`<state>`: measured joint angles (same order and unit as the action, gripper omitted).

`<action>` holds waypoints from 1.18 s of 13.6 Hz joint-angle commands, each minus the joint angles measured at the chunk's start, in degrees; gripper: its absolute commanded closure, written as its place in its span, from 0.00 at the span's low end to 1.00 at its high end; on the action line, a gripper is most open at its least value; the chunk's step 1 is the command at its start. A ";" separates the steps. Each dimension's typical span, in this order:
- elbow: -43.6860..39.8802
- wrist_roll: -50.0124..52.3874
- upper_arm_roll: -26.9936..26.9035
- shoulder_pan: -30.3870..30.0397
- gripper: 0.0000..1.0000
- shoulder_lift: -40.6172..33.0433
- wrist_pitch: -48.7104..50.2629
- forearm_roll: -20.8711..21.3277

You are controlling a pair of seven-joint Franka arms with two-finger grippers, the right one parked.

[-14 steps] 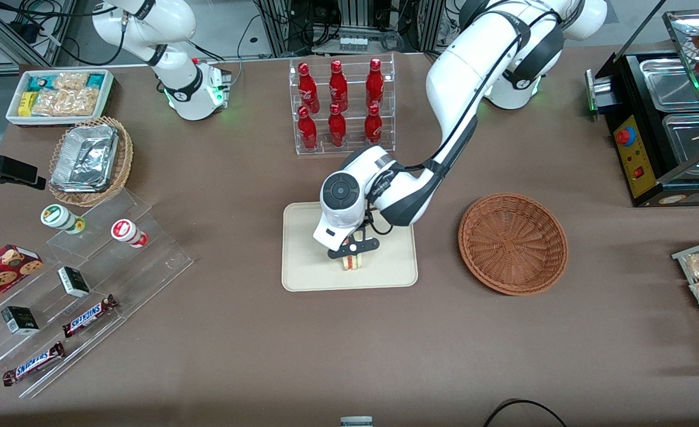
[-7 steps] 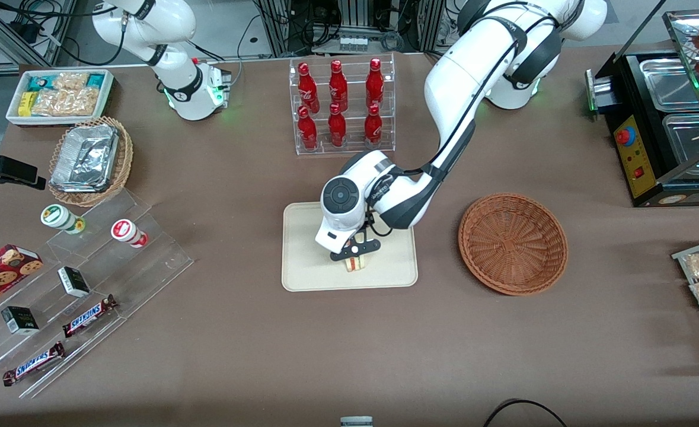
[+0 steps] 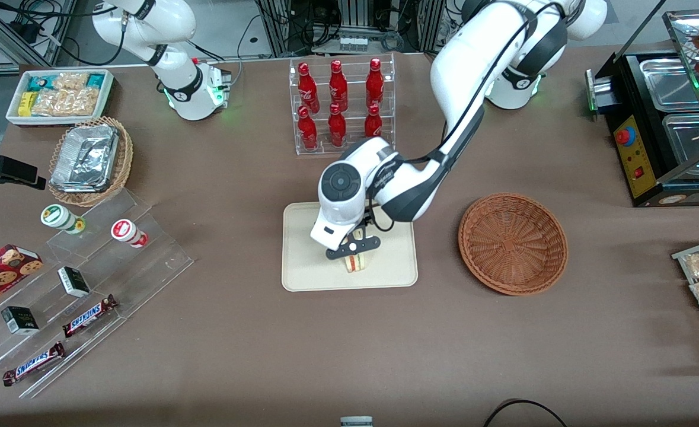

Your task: Place sandwich from basket to tray

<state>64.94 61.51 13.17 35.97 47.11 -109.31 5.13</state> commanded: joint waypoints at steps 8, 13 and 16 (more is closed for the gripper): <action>14.67 -10.79 -1.75 -8.35 0.00 -21.33 11.32 1.20; 26.88 -34.74 -1.57 -22.23 0.00 -33.81 11.76 -0.03; 31.29 -45.40 -1.75 -27.51 0.00 -39.71 12.46 -0.65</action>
<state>90.14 21.29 10.91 10.88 13.62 -96.70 5.21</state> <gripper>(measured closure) 0.000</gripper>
